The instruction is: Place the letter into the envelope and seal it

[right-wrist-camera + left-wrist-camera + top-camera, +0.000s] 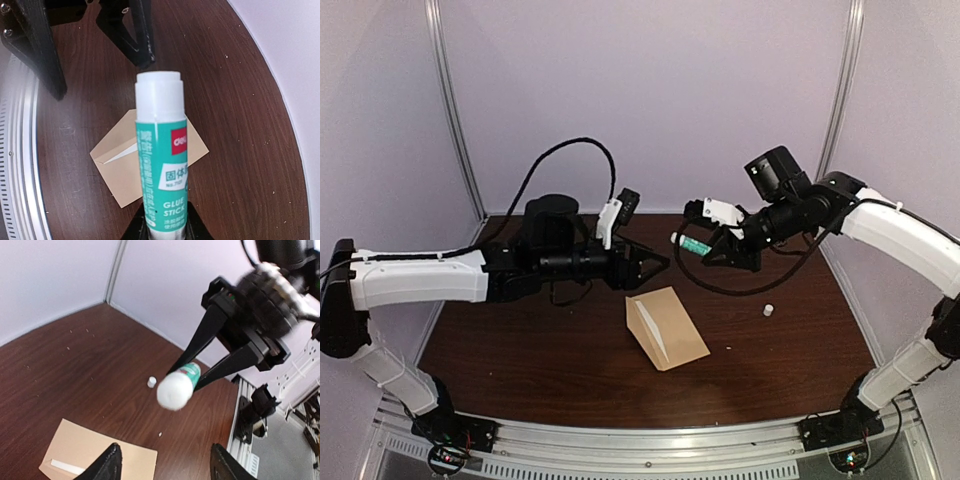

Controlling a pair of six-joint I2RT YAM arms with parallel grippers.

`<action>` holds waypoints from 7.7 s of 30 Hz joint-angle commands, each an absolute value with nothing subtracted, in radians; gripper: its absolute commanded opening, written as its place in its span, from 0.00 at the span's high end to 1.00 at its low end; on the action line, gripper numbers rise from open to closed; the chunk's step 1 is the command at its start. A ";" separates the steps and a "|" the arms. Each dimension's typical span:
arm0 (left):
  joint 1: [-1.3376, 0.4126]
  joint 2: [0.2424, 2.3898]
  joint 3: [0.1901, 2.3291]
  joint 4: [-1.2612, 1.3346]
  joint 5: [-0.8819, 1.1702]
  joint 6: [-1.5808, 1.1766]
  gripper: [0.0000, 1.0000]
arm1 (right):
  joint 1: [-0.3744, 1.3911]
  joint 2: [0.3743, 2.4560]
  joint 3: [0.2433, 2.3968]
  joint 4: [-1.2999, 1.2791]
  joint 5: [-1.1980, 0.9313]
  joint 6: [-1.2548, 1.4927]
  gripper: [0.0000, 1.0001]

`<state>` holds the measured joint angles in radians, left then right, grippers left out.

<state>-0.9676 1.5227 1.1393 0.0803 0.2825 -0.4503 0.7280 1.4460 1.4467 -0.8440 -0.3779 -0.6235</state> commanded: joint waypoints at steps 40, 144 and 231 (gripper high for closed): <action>-1.044 1.864 1.098 1.270 0.160 -0.702 0.76 | 0.537 1.459 1.297 -0.420 -1.203 -0.084 0.87; -0.759 2.124 1.127 0.330 0.626 -0.655 1.00 | 0.558 2.103 1.365 -0.600 -0.765 -0.327 0.86; -0.811 2.069 0.959 0.390 0.616 -0.774 1.00 | 0.636 2.231 1.483 -0.576 -0.997 -0.153 0.86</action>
